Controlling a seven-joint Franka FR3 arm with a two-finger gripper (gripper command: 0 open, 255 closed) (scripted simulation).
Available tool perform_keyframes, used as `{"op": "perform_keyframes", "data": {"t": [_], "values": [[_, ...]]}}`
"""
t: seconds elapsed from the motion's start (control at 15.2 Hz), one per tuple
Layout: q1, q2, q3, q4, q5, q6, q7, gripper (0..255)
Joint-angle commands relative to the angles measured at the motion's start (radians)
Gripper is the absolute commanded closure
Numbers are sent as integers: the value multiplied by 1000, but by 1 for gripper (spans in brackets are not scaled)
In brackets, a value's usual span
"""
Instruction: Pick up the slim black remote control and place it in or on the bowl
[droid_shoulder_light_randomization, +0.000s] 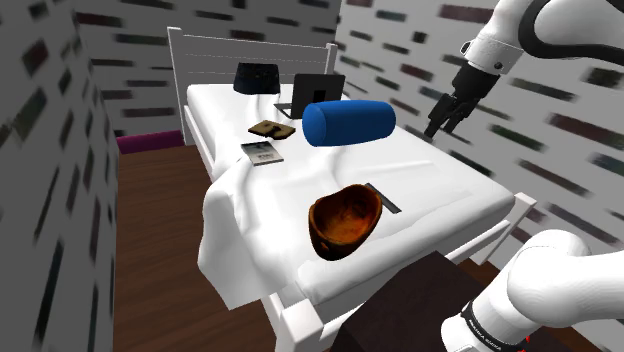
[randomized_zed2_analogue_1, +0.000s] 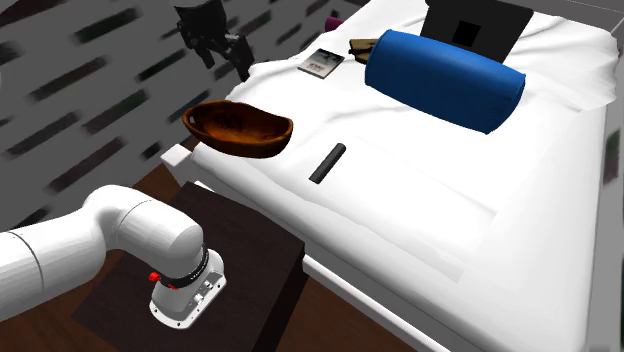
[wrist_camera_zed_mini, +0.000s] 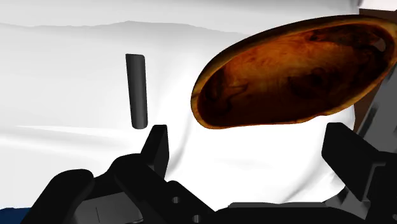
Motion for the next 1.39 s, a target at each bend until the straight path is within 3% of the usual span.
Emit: {"op": "perform_keyframes", "data": {"t": [0.0,0.66,1.32], "values": [[0,0,0,0,0,0,0,0],[-40,102,-85,-229,-59,351,-57,0],[-68,370,-187,-320,-91,733,-121,0]]}}
